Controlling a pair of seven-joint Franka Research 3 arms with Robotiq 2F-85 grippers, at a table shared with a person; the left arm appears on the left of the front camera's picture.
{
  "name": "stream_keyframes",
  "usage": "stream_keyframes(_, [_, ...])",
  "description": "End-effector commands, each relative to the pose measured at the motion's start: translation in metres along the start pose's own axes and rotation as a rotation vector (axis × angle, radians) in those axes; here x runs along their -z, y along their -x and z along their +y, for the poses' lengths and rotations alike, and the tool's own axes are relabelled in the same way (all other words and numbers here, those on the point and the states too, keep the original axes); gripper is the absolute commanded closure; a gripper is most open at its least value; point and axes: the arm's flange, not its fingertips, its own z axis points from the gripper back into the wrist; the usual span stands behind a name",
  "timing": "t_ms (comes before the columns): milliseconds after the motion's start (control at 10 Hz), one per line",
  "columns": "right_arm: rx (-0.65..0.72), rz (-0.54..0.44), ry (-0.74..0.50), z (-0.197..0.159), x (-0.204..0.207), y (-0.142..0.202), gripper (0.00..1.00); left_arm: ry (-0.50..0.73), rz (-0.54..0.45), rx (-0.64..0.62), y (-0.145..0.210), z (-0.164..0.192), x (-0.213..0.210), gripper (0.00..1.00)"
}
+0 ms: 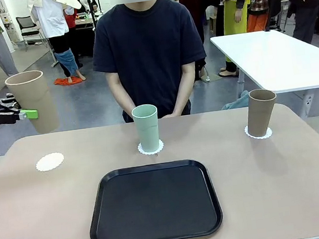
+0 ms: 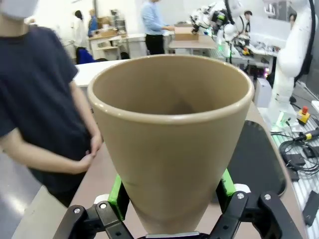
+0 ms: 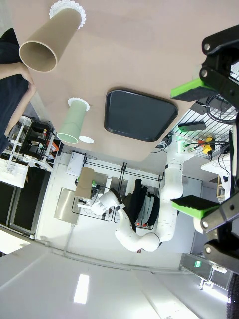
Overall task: Place coasters on the table and set cups on them.
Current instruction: Take one Reusable plastic cup from the Flat Tray and place it on a coaster set by the human.
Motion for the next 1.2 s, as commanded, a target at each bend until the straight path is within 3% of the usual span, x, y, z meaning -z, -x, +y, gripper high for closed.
stream_keyframes(0, [-0.011,-0.001,-0.013,0.001,-0.001,-0.001,0.00,-0.045,-0.001,0.011,0.008,0.036,-0.019,0.15])
stream_keyframes(400, [-0.011,-0.001,-0.013,0.001,-0.001,-0.001,0.00,-0.121,0.007,0.017,0.029,0.073,-0.053,0.15])
stream_keyframes(1100, [-0.011,-0.001,-0.013,0.001,-0.001,-0.001,0.00,-0.091,0.037,0.005,0.030,0.067,-0.050,0.15])
